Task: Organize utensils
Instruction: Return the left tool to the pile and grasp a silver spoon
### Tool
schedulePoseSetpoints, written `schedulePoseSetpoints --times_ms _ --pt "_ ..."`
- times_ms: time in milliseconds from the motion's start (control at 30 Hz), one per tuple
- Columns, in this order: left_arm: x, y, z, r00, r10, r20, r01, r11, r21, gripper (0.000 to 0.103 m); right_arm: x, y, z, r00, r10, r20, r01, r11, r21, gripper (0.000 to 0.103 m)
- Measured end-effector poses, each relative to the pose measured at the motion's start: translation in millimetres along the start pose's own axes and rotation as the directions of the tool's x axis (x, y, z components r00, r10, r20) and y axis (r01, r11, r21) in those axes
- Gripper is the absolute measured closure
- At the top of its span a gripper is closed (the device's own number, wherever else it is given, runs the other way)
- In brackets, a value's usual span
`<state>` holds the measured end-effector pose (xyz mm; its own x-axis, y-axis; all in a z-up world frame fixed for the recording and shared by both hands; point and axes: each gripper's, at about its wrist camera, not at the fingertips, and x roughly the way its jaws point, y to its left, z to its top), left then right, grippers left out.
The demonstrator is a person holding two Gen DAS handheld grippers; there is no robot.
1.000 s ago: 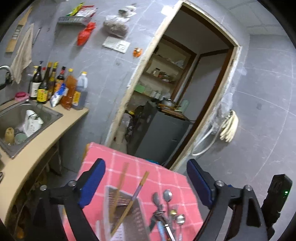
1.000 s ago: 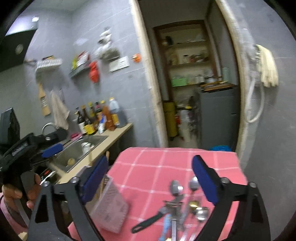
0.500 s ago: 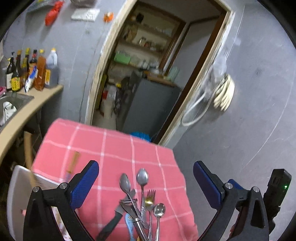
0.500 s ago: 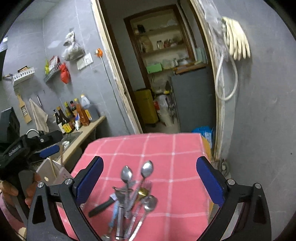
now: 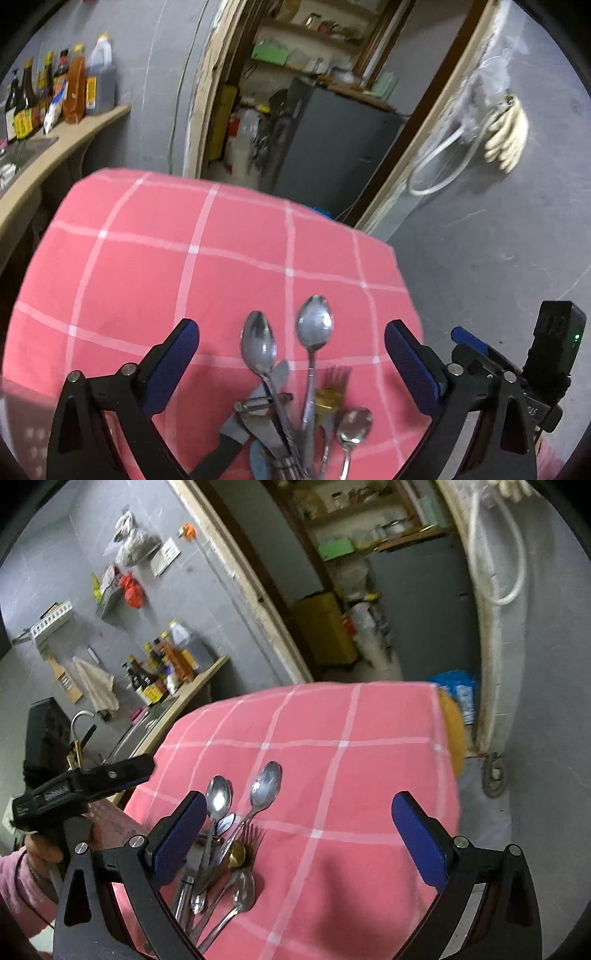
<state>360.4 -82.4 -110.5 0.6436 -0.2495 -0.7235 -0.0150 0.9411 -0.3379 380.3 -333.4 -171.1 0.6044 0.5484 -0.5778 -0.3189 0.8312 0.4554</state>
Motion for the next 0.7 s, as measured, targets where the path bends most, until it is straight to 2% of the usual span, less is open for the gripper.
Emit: schedulePoseSetpoints --times_ms 33,100,300,433,500,700 --pt "6.4 2.5 -0.6 1.0 -0.001 -0.013 0.001 1.0 -0.01 0.008 9.2 -0.3 1.4 1.0 0.015 -0.015 -0.015 1.0 -0.009 0.008" --pt "18.7 7.7 -1.3 0.999 -0.004 -0.042 0.002 0.999 -0.032 0.019 28.7 0.4 3.4 0.997 0.054 -0.056 -0.055 0.998 -0.02 0.025" --pt "48.5 26.3 -6.4 0.991 -0.027 -0.128 0.013 0.994 -0.11 0.044 81.6 9.5 8.8 0.982 0.107 -0.156 -0.12 0.99 -0.078 0.047" --pt "58.5 35.4 -10.9 0.987 -0.04 -0.156 0.016 0.989 -0.15 0.05 106.8 13.0 12.0 0.97 0.128 -0.208 -0.15 0.984 -0.096 0.051" --pt "61.8 39.4 -12.4 0.985 -0.048 -0.163 0.02 0.986 -0.167 0.057 120.8 16.0 15.1 0.963 0.138 -0.231 -0.166 0.98 -0.107 0.057" --pt "64.8 43.0 -13.5 0.983 -0.069 -0.17 0.037 0.982 -0.185 0.065 137.0 16.3 20.3 0.948 0.175 -0.266 -0.204 0.975 -0.088 0.073"
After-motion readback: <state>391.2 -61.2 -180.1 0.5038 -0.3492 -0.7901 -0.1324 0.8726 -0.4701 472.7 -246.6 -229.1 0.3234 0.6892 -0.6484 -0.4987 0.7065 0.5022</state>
